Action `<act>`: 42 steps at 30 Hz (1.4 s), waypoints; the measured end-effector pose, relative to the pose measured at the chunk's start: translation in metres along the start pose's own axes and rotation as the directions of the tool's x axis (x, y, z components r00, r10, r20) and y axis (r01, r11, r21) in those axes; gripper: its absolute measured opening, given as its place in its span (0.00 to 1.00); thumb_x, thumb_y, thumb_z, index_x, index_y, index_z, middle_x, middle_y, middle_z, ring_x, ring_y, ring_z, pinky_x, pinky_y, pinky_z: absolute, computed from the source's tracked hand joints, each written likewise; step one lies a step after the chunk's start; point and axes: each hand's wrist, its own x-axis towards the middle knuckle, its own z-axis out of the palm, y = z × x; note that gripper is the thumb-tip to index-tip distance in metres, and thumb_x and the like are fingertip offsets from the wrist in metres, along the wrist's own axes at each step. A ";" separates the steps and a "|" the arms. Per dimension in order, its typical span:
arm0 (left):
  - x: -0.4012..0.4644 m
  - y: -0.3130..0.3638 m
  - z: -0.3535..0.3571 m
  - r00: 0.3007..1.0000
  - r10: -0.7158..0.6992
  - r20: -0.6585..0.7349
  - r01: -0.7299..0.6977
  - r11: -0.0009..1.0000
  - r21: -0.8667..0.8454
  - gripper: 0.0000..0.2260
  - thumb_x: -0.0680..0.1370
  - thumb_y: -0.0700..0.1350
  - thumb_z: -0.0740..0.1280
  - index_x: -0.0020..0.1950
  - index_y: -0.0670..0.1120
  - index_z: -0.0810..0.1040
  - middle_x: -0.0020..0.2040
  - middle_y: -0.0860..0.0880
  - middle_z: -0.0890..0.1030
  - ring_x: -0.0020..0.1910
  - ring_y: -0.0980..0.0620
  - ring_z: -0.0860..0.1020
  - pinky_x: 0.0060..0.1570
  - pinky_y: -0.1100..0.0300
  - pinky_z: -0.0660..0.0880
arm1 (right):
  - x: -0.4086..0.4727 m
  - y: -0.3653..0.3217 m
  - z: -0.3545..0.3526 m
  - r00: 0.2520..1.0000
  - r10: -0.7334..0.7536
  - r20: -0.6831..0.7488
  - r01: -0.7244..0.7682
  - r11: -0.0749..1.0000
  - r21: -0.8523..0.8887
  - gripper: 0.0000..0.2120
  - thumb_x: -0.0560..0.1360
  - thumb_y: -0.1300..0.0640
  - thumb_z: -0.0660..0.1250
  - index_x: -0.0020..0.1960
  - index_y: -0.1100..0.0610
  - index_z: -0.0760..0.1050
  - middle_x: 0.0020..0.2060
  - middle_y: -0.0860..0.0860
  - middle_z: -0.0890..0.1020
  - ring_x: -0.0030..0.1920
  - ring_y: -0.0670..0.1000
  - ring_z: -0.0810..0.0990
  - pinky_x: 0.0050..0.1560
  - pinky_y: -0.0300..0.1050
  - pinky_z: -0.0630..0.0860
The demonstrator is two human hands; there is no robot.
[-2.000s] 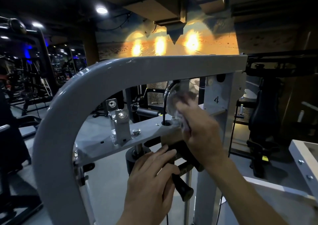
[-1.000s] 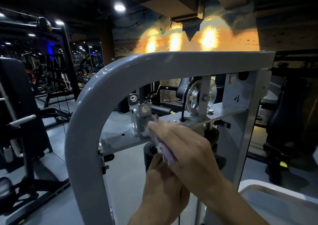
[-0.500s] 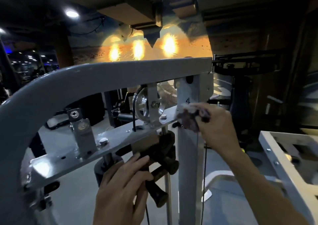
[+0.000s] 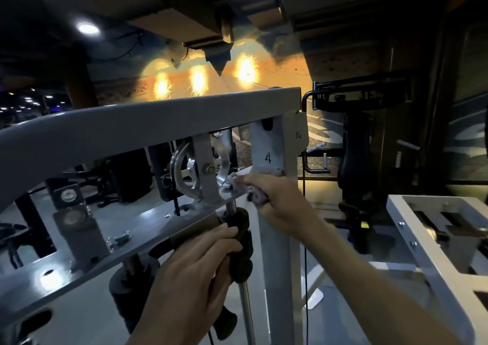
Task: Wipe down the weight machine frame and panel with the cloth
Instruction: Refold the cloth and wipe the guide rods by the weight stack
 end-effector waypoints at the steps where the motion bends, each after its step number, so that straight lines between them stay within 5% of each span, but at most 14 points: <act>1: -0.001 0.000 0.000 1.000 0.000 0.024 0.000 1.000 -0.003 0.12 0.81 0.51 0.60 0.58 0.56 0.82 0.67 0.64 0.78 0.68 0.64 0.75 0.65 0.75 0.66 | 0.004 0.008 -0.006 0.999 0.036 0.009 -0.036 0.998 -0.044 0.17 0.77 0.67 0.65 0.64 0.59 0.81 0.51 0.55 0.85 0.48 0.52 0.82 0.48 0.38 0.76; 3: -0.003 0.000 0.001 0.999 0.005 0.041 -0.005 1.000 -0.005 0.13 0.81 0.52 0.59 0.59 0.57 0.82 0.67 0.66 0.77 0.68 0.65 0.74 0.65 0.75 0.66 | 0.017 0.023 -0.016 0.987 0.158 -0.022 -0.160 0.971 -0.177 0.14 0.80 0.59 0.60 0.61 0.57 0.81 0.54 0.55 0.86 0.49 0.57 0.83 0.49 0.48 0.79; 5: -0.004 0.000 0.001 0.999 -0.001 0.048 0.002 1.000 -0.016 0.13 0.80 0.51 0.59 0.59 0.58 0.81 0.66 0.66 0.77 0.68 0.66 0.74 0.64 0.76 0.65 | 0.026 0.016 -0.012 0.974 0.226 -0.012 -0.222 0.947 -0.231 0.14 0.81 0.56 0.57 0.59 0.56 0.80 0.46 0.55 0.85 0.46 0.59 0.82 0.49 0.54 0.79; 9: -0.004 0.001 0.003 0.997 -0.023 0.067 0.024 1.000 -0.011 0.14 0.79 0.51 0.60 0.59 0.57 0.82 0.66 0.65 0.79 0.66 0.67 0.73 0.66 0.78 0.62 | 0.015 -0.022 0.007 0.987 0.135 0.083 -0.127 0.987 -0.096 0.07 0.80 0.62 0.61 0.49 0.60 0.77 0.37 0.54 0.78 0.40 0.55 0.76 0.44 0.55 0.76; 12: -0.005 0.002 0.002 0.995 -0.031 0.090 0.030 0.999 0.016 0.14 0.79 0.52 0.59 0.60 0.59 0.81 0.65 0.66 0.79 0.66 0.67 0.75 0.62 0.77 0.66 | 0.023 -0.004 -0.006 0.974 0.205 0.092 -0.187 0.967 -0.171 0.08 0.82 0.60 0.60 0.57 0.59 0.76 0.43 0.56 0.82 0.40 0.55 0.78 0.43 0.55 0.77; 16: -0.007 0.001 0.000 0.995 -0.047 0.090 0.046 0.999 0.014 0.14 0.78 0.51 0.59 0.60 0.60 0.80 0.65 0.67 0.78 0.64 0.68 0.76 0.55 0.74 0.72 | 0.043 -0.004 -0.011 0.955 0.285 0.083 -0.256 0.933 -0.253 0.15 0.81 0.61 0.58 0.67 0.57 0.72 0.39 0.49 0.75 0.40 0.54 0.73 0.43 0.49 0.72; 20: -0.006 0.001 0.001 0.993 -0.061 0.106 0.058 0.998 0.032 0.15 0.78 0.52 0.58 0.60 0.61 0.80 0.66 0.67 0.78 0.65 0.66 0.76 0.53 0.70 0.75 | 0.016 -0.032 0.007 0.984 0.154 0.094 -0.148 0.986 -0.074 0.05 0.80 0.64 0.61 0.53 0.60 0.74 0.39 0.51 0.75 0.40 0.52 0.73 0.42 0.52 0.72; 26: -0.008 0.002 0.000 0.993 -0.057 0.104 0.053 0.998 0.037 0.15 0.80 0.53 0.57 0.61 0.61 0.80 0.65 0.67 0.77 0.65 0.68 0.74 0.61 0.70 0.72 | 0.023 0.002 0.012 0.935 0.311 -0.172 -0.334 0.935 -0.124 0.11 0.81 0.63 0.59 0.60 0.56 0.76 0.41 0.49 0.76 0.45 0.54 0.78 0.44 0.50 0.74; 31: -0.007 0.000 0.000 0.994 -0.057 0.097 0.052 0.998 0.047 0.16 0.79 0.53 0.57 0.61 0.61 0.81 0.66 0.66 0.78 0.65 0.67 0.75 0.60 0.67 0.75 | -0.017 -0.020 0.038 0.938 0.204 -0.279 -0.170 0.975 0.142 0.21 0.80 0.66 0.63 0.70 0.51 0.73 0.60 0.45 0.78 0.61 0.44 0.77 0.63 0.47 0.78; 33: -0.005 0.002 -0.001 0.991 -0.068 0.114 0.061 0.996 0.063 0.16 0.79 0.53 0.56 0.61 0.62 0.80 0.66 0.67 0.78 0.66 0.66 0.74 0.58 0.68 0.74 | -0.043 -0.014 0.051 0.912 0.199 -0.359 -0.118 0.965 0.234 0.26 0.79 0.66 0.62 0.74 0.51 0.70 0.60 0.40 0.78 0.62 0.39 0.77 0.61 0.39 0.77; 37: -0.003 0.005 -0.001 0.987 -0.081 0.140 0.062 0.989 0.133 0.17 0.80 0.53 0.55 0.63 0.61 0.79 0.67 0.66 0.77 0.67 0.64 0.74 0.59 0.69 0.70 | -0.112 -0.002 0.103 0.845 0.487 -0.222 -0.345 0.813 0.470 0.22 0.82 0.65 0.63 0.69 0.44 0.74 0.57 0.32 0.82 0.57 0.38 0.82 0.56 0.38 0.78; 39: -0.005 0.007 -0.001 0.981 -0.101 0.163 0.078 0.986 0.144 0.15 0.81 0.50 0.58 0.64 0.60 0.79 0.68 0.65 0.77 0.68 0.63 0.75 0.60 0.69 0.69 | -0.142 -0.008 0.120 0.691 0.719 -0.065 -0.522 0.560 0.643 0.16 0.83 0.66 0.63 0.59 0.47 0.80 0.45 0.37 0.86 0.46 0.37 0.83 0.47 0.35 0.78; 42: -0.005 0.005 -0.001 0.980 -0.104 0.170 0.080 0.986 0.145 0.16 0.78 0.44 0.65 0.64 0.59 0.79 0.67 0.63 0.78 0.69 0.60 0.75 0.60 0.66 0.71 | -0.156 0.005 0.114 0.401 0.907 0.127 -0.419 0.059 0.906 0.12 0.83 0.63 0.64 0.42 0.61 0.81 0.33 0.51 0.86 0.36 0.48 0.83 0.33 0.33 0.76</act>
